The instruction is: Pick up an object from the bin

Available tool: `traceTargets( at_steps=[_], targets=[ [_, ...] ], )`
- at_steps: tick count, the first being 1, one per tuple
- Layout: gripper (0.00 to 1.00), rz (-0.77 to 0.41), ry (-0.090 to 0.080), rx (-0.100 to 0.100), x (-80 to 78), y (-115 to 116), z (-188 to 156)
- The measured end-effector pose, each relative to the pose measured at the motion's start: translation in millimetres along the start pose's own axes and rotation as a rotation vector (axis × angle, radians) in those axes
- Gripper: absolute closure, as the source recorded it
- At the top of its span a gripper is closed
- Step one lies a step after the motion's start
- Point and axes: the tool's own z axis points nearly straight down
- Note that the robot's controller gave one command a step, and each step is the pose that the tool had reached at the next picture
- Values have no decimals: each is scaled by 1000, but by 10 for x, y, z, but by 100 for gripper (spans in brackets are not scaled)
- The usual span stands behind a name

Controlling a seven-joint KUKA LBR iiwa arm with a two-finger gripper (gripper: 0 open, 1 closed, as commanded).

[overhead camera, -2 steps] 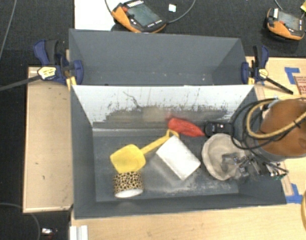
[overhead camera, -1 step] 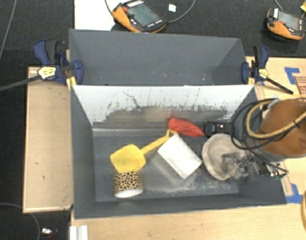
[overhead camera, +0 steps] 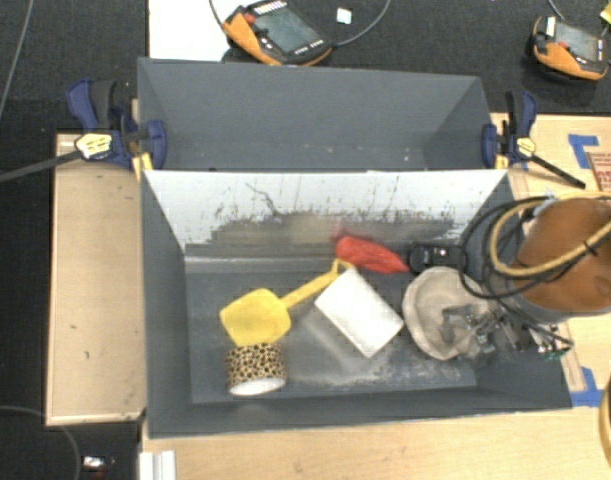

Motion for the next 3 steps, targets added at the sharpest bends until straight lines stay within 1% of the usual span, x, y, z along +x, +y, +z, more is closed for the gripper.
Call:
traceTargets(
  at_steps=[1,2,3],
  targets=[
    [100,-257,0,0,-264,-9,-410],
    [100,-4,4,-5,-204,-168,-21],
    [100,-67,-7,0,-165,-147,30]
  ],
)
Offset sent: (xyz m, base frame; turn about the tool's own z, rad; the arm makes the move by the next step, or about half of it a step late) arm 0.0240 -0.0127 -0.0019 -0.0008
